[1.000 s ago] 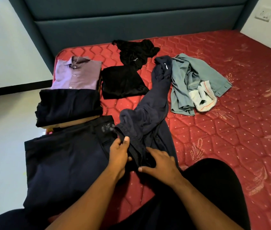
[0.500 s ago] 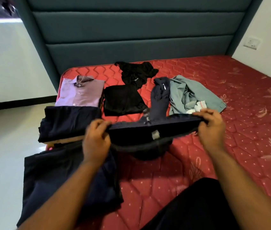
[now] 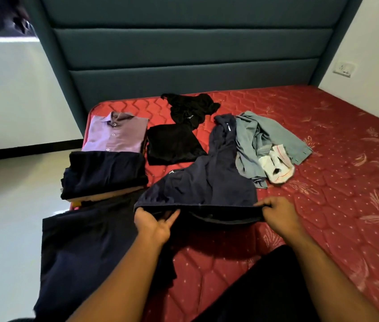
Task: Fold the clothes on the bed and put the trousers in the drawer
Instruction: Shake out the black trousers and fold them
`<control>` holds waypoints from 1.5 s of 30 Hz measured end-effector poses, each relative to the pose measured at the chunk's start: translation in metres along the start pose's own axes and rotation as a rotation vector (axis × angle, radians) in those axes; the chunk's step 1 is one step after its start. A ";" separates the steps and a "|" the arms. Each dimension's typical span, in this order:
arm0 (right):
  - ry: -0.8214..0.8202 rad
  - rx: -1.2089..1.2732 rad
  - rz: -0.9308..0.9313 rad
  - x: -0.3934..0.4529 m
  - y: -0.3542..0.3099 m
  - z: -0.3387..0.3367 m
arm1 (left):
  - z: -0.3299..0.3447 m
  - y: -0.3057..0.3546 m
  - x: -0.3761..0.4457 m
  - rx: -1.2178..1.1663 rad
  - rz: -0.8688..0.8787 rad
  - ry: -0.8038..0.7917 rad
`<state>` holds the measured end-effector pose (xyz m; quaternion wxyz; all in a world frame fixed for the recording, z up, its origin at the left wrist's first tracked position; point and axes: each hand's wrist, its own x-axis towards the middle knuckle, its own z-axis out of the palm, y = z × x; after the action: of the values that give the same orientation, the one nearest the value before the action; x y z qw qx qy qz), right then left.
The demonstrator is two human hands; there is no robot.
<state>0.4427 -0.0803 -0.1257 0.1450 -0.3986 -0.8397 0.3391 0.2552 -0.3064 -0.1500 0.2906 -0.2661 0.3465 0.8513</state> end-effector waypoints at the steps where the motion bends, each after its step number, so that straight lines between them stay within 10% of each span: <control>1: 0.011 -0.005 -0.053 -0.003 -0.005 -0.001 | 0.005 0.005 -0.003 -0.052 0.007 -0.032; 7: -0.144 0.056 -0.458 -0.002 -0.071 -0.003 | 0.063 0.005 -0.022 0.460 0.057 -0.382; 11: -0.205 0.172 -0.524 0.004 -0.109 0.014 | 0.074 -0.031 -0.020 0.950 0.429 -0.550; 16: -0.383 0.613 -0.336 0.015 -0.124 -0.008 | 0.086 -0.015 -0.036 0.868 0.224 -0.809; 21: -0.435 0.494 -0.428 0.031 -0.144 -0.022 | 0.096 0.004 -0.048 0.960 0.220 -1.027; 29: -0.366 0.356 -0.505 0.065 -0.192 -0.042 | 0.095 0.054 -0.034 1.591 0.924 -0.461; 42: -0.164 0.514 -0.609 0.064 -0.395 -0.253 | 0.306 0.261 -0.205 0.972 1.942 -0.764; 45: -0.078 0.525 -0.723 0.035 -0.432 -0.303 | 0.342 0.291 -0.270 0.952 1.954 -0.795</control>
<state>0.3293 -0.1108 0.3895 0.3187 -0.0159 -0.8153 0.4832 0.1578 -0.3075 0.3642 -0.3320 0.5382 0.5743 0.5199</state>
